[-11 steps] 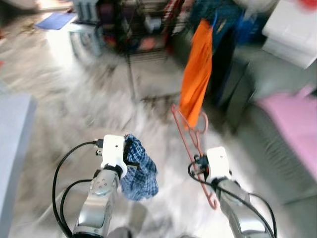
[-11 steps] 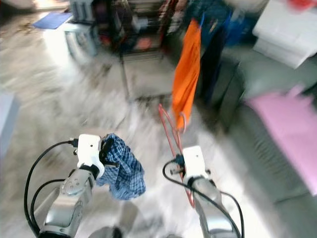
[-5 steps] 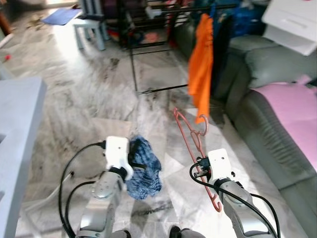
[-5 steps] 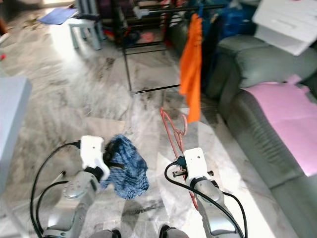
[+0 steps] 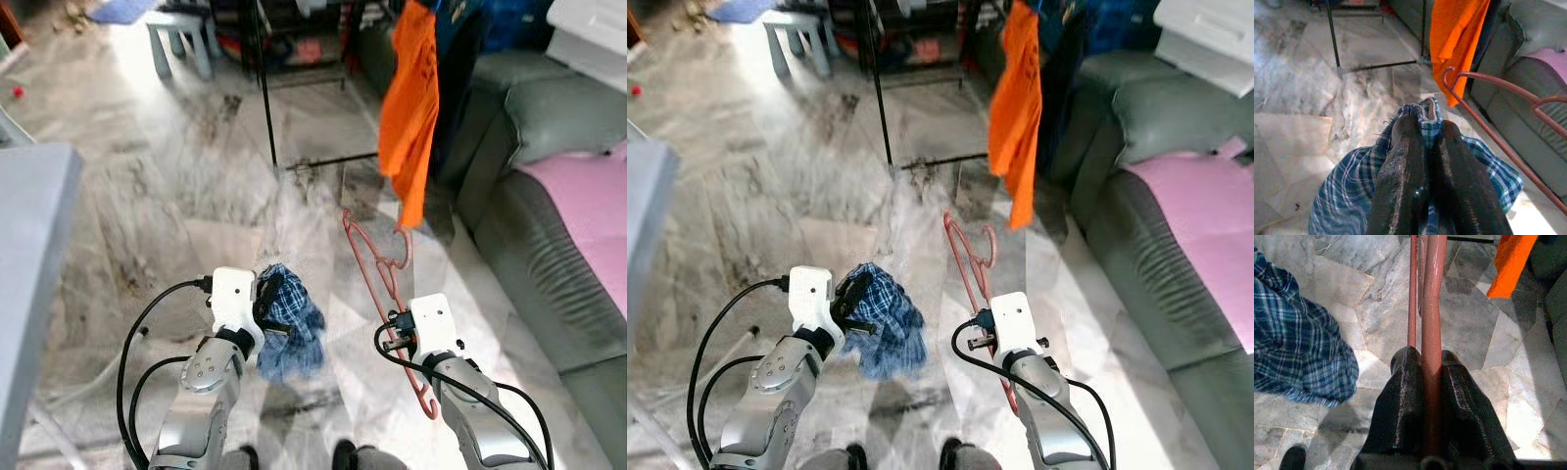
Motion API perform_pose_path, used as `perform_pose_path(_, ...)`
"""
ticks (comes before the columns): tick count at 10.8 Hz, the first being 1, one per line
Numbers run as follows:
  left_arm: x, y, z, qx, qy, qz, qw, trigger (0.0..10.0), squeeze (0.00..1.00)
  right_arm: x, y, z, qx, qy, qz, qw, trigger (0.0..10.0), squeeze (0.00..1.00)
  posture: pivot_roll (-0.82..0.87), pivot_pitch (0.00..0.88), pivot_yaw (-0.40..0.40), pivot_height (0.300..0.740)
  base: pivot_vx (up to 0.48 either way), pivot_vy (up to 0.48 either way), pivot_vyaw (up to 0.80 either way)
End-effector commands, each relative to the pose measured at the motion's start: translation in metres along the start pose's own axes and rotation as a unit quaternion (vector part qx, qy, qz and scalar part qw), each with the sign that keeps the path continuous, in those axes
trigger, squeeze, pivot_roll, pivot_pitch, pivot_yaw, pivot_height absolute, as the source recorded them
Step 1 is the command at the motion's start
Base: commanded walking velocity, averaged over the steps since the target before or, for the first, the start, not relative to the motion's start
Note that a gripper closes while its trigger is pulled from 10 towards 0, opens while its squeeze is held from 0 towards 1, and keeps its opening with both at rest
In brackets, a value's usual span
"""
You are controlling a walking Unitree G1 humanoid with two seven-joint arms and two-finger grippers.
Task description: Hang hanger
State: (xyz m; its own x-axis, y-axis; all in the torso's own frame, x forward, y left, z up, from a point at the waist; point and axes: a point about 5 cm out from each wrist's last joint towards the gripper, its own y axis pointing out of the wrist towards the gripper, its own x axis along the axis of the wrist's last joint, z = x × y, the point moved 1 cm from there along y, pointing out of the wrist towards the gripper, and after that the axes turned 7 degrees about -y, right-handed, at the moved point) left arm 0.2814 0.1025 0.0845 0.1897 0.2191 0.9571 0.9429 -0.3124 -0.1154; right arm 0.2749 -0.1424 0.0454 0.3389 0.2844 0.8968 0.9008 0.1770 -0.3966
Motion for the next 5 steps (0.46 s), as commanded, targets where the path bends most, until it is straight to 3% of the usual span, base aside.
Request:
perform_pose_path(1,0.0012,-0.0021,-0.0030,-0.010,0.001,0.000,1.000,10.0,0.00,0.0011,-0.0018,0.0004,0.001,-0.001,-0.002,1.000,10.0,0.00,-0.03,0.172,-0.038,0.740,0.000,0.000,0.00)
perform_pose_path(5,0.0001,-0.0025,-0.0039,-0.016,0.007,0.004,1.000,10.0,0.00,0.0007,-0.0021,0.0014,0.003,-0.003,0.000,1.000,10.0,0.00,-0.04,0.175,-0.037,0.740,0.000,0.000,0.00)
